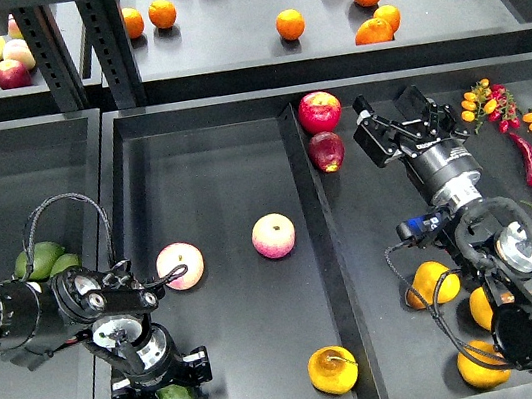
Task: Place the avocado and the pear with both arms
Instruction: 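Lower left gripper over the green avocado and close on it, then carry avocado with left gripper into the avocado bin and release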
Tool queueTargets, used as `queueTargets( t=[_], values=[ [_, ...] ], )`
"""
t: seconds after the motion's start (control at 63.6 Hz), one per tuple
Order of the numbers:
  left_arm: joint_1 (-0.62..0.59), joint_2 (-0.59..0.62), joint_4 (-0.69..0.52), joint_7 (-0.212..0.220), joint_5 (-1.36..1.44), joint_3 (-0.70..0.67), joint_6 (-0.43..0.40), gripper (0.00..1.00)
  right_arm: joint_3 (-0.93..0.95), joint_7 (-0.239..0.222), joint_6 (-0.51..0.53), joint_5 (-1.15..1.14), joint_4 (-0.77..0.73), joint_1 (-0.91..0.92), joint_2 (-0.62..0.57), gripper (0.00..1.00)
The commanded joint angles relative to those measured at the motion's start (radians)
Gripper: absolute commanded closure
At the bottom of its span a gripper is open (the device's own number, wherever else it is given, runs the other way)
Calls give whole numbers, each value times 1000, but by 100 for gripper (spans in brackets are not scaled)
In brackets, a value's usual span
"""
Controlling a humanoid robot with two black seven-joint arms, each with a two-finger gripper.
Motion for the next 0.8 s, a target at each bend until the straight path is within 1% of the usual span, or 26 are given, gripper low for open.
queueTargets(
  t=[0.0,0.11,0.204,0.377,0.503,0.629,0.786],
  values=[
    [-2,2,8,0,-3,-3,-36,54,1,0,0,0,0,0,0,1],
    [-5,7,14,0,-21,-25,-68,70,1,0,2,0,0,-3,0,1],
    [0,7,20,0,-32,-46,-77,78,-1,0,2,0,0,-5,0,1],
    [-8,7,20,0,-32,-54,-93,82,-2,0,3,0,2,-8,0,1],
    [-18,7,20,0,-34,-65,-93,82,-2,0,3,0,3,-10,0,1],
    [-75,10,29,0,-41,-115,-93,82,-2,0,3,0,8,-11,0,1],
    [-150,10,57,0,-80,-126,-93,82,-8,0,3,0,8,-10,0,1]
  ],
)
